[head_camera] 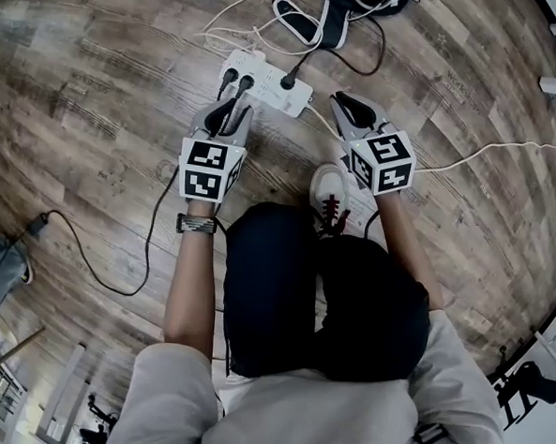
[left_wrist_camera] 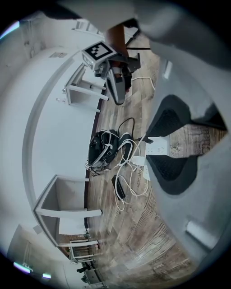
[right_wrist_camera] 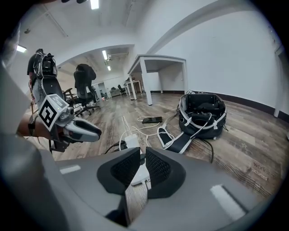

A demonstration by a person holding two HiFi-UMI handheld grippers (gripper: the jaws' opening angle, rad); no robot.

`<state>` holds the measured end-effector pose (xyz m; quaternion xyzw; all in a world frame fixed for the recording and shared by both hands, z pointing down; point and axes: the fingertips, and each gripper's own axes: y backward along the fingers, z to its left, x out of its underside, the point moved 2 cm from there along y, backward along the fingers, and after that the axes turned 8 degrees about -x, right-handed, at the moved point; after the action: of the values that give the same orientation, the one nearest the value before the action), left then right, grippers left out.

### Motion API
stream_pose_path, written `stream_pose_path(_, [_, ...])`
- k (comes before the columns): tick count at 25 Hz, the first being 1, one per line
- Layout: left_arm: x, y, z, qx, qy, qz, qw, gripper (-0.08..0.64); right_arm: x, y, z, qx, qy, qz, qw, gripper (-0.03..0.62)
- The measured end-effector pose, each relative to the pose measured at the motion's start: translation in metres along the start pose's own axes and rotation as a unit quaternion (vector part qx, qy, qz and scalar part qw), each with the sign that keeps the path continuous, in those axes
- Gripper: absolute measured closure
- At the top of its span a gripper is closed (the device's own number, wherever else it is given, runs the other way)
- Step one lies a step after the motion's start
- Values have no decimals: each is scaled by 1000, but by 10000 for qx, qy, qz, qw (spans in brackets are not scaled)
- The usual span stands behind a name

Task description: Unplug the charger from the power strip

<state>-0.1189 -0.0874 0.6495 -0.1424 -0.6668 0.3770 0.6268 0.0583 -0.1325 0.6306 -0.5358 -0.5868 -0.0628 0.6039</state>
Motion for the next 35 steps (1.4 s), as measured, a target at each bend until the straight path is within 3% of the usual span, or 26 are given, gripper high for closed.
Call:
stream_pose_path(8, [20, -47, -10, 547, 659, -252, 9960, 411, 33, -54, -17, -35, -64, -101, 9999, 554])
stream_pose_path(17, [38, -68, -29, 812, 273, -271, 9960, 365, 68, -86, -24, -141, -194, -156, 9996, 565])
stream_pose_path(23, [41, -79, -37, 525, -379, -98, 9979, 364, 77, -97, -15, -299, -2, -82, 9995, 569])
stream_pose_path(27, [44, -86, -41, 419, -317, -9, 9986, 358, 83, -107, -10, -344, 214, 138, 9991, 572])
stream_pose_path(35, [47, -102, -49, 362, -376, 43, 9986, 331, 96, -112, -11, -343, 93, 378, 9987, 575])
